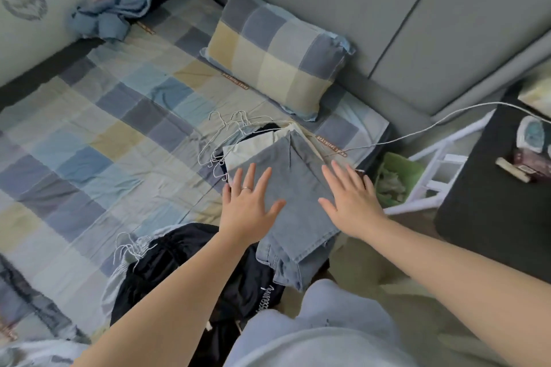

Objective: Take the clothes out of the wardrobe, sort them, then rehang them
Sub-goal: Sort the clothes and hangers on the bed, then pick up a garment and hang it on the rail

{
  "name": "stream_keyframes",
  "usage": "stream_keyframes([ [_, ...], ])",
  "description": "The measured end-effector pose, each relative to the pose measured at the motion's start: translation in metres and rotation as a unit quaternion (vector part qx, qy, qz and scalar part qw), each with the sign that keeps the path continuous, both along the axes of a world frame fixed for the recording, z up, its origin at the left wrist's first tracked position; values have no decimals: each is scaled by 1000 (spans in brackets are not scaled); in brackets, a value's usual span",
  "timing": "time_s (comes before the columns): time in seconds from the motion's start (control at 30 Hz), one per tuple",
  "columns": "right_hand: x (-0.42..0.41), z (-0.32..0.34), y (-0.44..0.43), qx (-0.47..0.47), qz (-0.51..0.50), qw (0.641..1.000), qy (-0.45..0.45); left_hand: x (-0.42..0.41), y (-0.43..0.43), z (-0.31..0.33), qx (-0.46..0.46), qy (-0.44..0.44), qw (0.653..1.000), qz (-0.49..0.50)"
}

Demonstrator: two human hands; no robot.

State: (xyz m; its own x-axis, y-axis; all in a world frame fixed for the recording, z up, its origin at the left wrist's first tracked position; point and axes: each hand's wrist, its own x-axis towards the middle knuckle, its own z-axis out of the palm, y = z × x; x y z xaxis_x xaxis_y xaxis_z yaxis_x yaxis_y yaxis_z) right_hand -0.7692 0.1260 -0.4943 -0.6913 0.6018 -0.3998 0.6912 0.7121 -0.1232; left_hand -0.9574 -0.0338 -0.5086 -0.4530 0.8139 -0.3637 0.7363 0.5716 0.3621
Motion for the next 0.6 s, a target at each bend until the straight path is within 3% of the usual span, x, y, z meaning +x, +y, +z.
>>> stream_keyframes([
  [0.27,91,61,-28,46,-114,991,42,40,25,43,67,28,985,-157],
  [0.6,221,114,-61,118,-287,949,50,163,88,89,144,18,925,-352],
])
